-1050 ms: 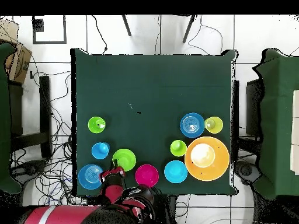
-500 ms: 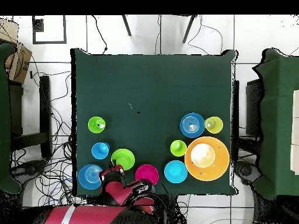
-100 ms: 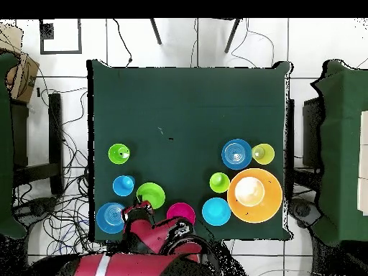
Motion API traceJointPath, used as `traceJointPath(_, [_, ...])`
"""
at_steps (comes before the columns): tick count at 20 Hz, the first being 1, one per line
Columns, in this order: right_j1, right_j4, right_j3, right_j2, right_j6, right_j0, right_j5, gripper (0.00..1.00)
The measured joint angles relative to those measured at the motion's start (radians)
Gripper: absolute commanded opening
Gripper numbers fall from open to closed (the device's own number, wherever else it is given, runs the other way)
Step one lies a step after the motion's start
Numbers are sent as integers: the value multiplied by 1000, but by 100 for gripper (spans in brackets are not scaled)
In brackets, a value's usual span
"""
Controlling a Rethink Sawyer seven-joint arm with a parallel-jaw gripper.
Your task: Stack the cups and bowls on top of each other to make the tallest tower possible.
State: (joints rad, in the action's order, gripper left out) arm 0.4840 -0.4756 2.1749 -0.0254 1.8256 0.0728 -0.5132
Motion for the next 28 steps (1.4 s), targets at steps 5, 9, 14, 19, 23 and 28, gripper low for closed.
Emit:
traceJointPath(5, [7, -30, -2, -49, 0, 53, 45, 0])
traceJointPath(9, [30, -48, -2, -90, 0, 99, 108, 0])
traceJointPath(14, [71, -57, -2, -152, 0, 153, 224, 0])
traceJointPath(19, [99, -65, -2, -213, 0, 208, 320, 0])
traceJointPath(23, [119, -76, -2, -273, 0, 265, 384, 0])
traceJointPath(28, [138, -77, -2, -338, 0, 323, 440, 0])
